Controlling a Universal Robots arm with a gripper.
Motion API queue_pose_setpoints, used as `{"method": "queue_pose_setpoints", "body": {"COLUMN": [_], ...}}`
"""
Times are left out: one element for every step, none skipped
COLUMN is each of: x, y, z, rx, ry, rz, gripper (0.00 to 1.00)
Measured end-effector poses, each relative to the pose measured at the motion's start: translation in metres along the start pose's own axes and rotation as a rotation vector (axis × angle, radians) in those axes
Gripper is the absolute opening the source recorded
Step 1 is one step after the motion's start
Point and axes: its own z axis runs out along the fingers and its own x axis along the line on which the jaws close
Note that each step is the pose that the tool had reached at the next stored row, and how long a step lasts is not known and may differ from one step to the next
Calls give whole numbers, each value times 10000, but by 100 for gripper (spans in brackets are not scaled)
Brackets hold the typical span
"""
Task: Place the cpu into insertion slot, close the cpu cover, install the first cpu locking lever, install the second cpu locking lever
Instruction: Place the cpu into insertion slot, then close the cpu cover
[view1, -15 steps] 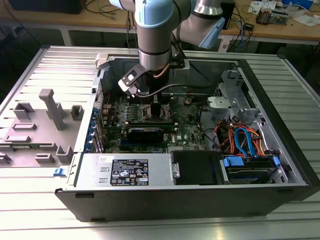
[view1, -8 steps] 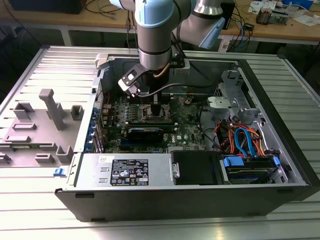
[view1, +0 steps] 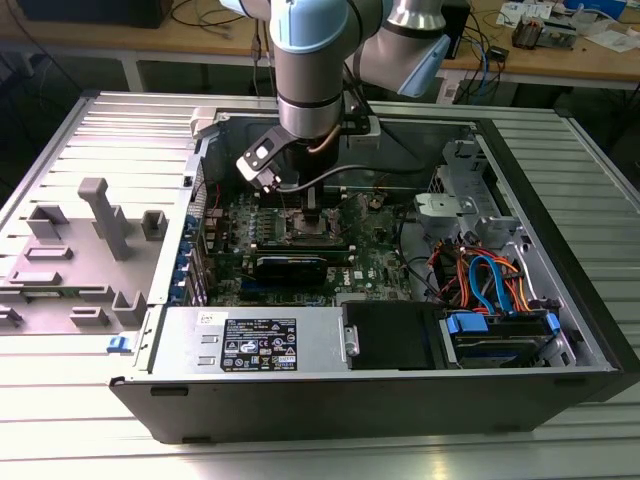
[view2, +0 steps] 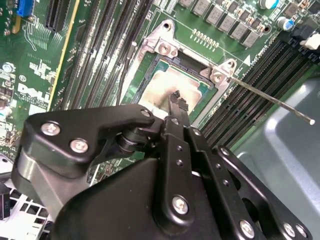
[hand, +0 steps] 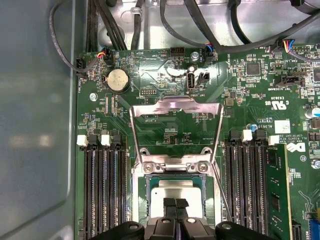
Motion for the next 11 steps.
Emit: {"method": "queue_pose_setpoints", "body": {"x": [0,0,0,-1,0,0,0,0,0,0,0], "y": [0,1,1,2,5,8,8,9,9,9,10], "z": [-1,-1,-1,-1,-1,-1,-1,-1,-1,-1,-1], "rx": [1,1,2,2,2,1,2,1,2,2,2], "ry": [-1,-3,-3,-3,-3,-2,-3,-2,-3,-3,-3], "rz": [0,-1,0,-1,-1,-1,0,0,0,0,0], "gripper": [11,11,11,11,11,11,11,11,11,11,11]}}
